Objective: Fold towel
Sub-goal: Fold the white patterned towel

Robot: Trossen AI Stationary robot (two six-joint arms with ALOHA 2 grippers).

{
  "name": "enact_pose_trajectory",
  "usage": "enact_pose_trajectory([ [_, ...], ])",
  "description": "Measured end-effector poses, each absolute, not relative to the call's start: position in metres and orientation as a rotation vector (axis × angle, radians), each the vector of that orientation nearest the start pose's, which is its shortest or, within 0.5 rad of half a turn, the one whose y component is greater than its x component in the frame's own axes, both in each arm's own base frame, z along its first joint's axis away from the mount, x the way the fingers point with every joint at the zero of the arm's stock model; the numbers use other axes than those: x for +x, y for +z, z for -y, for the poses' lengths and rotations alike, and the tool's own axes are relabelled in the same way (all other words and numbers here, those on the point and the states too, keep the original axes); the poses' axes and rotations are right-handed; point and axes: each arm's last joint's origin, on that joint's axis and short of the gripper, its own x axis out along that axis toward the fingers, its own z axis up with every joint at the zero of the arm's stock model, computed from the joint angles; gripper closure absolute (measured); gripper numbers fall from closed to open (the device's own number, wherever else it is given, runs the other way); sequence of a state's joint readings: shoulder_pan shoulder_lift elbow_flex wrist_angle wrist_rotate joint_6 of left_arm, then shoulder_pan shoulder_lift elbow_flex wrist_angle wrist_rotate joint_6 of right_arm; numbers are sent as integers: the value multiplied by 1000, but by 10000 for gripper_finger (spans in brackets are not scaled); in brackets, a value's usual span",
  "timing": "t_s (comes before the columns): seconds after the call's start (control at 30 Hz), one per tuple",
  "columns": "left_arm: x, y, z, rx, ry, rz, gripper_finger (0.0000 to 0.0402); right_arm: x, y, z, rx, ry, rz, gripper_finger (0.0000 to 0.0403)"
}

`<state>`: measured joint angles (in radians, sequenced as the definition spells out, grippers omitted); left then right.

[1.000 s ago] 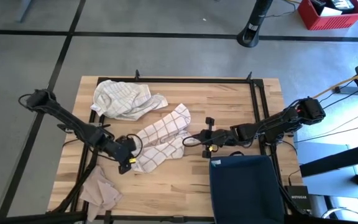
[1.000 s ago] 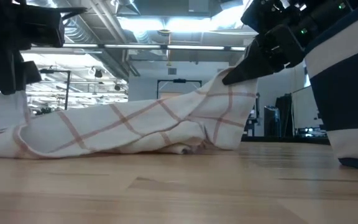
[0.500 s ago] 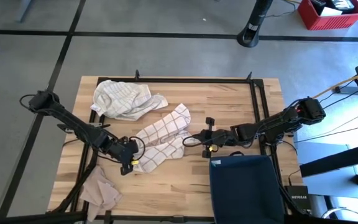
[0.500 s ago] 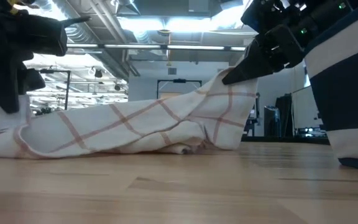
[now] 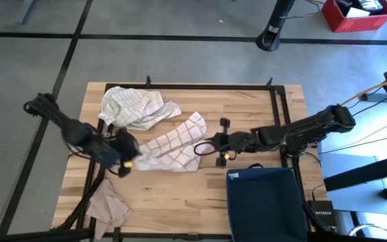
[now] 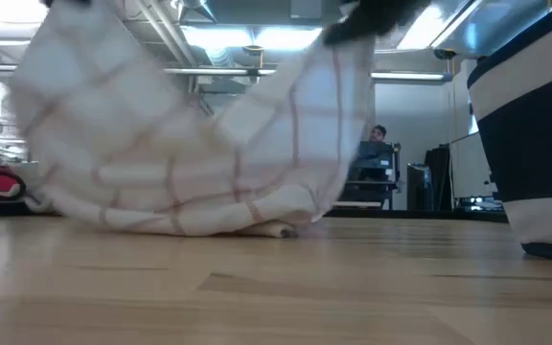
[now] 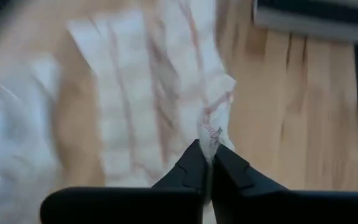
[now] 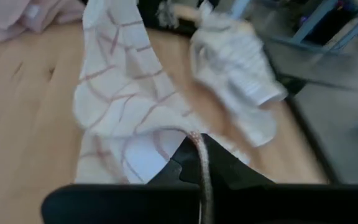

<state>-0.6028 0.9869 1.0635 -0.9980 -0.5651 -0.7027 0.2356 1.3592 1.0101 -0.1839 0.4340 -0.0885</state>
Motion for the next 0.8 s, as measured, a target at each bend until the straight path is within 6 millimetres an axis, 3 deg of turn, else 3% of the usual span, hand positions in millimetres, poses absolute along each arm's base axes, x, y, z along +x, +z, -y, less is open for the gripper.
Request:
enact_pose_trajectory([
  [0.27, 109, 438, 48, 38, 378, -266, 398, 269, 410, -47, -393, -331, -425, 402],
  [0.47, 89, 499, 32, 143, 418, 2, 399, 238, 491, -32, -378, -461, -258, 402],
  [0.6, 81, 528, 27, 221, 461, 144, 398, 222, 525, -15, -360, -536, -170, 402],
  [0.8, 69, 552, 17, 328, 573, 264, 398, 207, 547, 15, -433, -672, -161, 402],
])
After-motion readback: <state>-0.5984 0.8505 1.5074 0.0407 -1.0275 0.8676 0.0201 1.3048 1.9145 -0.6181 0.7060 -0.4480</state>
